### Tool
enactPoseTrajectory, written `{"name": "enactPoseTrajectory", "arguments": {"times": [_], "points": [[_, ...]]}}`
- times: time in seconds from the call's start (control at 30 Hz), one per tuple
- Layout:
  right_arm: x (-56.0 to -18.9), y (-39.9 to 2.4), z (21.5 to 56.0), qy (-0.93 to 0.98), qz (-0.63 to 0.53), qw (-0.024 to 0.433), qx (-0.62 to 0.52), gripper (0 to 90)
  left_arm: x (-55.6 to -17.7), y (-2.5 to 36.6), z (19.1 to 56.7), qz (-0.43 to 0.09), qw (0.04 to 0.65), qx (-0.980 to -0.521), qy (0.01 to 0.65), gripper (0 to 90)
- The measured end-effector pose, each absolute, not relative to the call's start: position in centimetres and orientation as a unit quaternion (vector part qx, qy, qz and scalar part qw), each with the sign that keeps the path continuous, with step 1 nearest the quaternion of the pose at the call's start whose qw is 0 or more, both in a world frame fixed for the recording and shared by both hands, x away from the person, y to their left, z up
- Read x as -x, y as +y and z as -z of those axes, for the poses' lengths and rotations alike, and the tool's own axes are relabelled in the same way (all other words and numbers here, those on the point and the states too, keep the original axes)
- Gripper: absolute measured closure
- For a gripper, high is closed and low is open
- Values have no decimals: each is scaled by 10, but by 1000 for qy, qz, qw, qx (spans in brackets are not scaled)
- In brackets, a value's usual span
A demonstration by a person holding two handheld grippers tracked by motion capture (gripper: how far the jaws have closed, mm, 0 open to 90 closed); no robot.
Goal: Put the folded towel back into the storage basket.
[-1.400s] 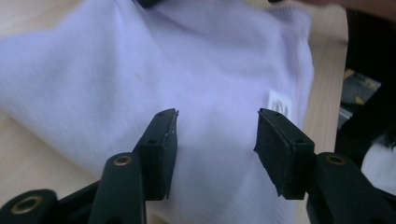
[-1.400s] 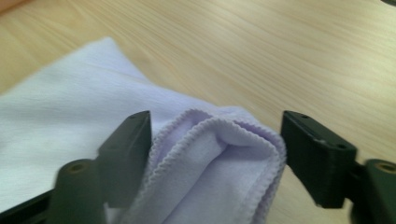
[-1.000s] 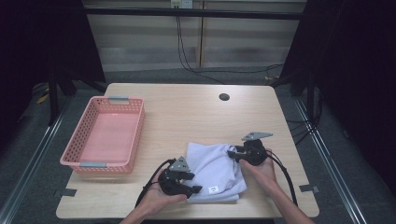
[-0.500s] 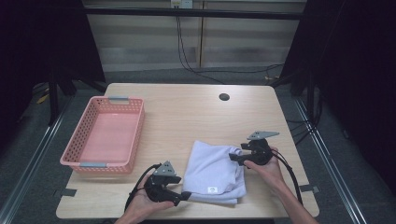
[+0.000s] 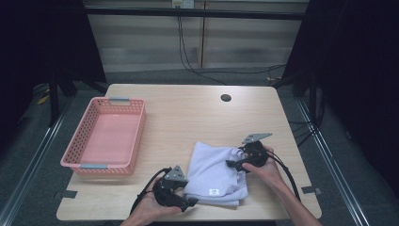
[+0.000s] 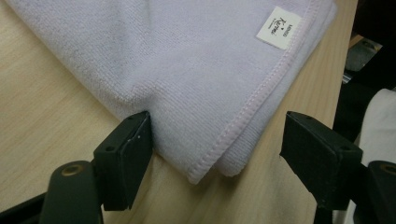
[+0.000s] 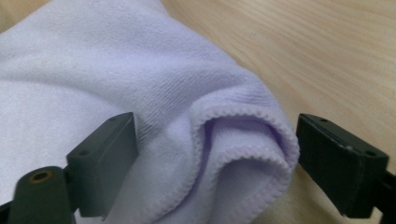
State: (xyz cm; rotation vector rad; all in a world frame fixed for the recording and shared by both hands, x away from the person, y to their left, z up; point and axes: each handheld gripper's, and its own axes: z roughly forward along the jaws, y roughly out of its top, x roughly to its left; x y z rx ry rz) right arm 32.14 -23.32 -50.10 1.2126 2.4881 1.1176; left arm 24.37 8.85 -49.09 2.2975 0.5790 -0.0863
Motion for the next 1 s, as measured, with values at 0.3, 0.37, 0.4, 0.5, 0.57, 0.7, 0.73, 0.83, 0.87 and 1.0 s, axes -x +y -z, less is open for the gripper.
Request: {"name": "enactPoseTrajectory", "arguments": {"times": [0.3,0.37,0.4,0.5,0.57,0.7,0.73,0.83,0.87,1.0], "points": [[-318,-229,503,833,-374,70,-401,214,-242,81,491,-5,348,-914,210,304],[-318,-228,501,834,-369,61,-406,266,-242,82,491,-4,355,-912,207,393],[-316,-227,500,833,-371,62,-405,306,-244,83,491,-3,354,-912,207,460],[-315,-226,500,835,-372,58,-401,372,-248,83,492,10,361,-908,212,556],[-316,-226,500,835,-380,51,-394,456,-250,83,491,13,359,-910,207,610],[-316,-223,500,837,-385,52,-386,520,-257,82,492,36,364,-906,214,681],[-317,-224,500,836,-389,47,-385,539,-259,82,492,35,362,-906,217,690],[-319,-224,501,831,-399,41,-386,620,-262,83,492,51,372,-901,218,704],[-319,-224,501,831,-400,42,-384,635,-262,83,491,51,368,-903,218,708],[-320,-225,499,828,-402,41,-388,659,-263,83,488,52,373,-901,214,712]]}}
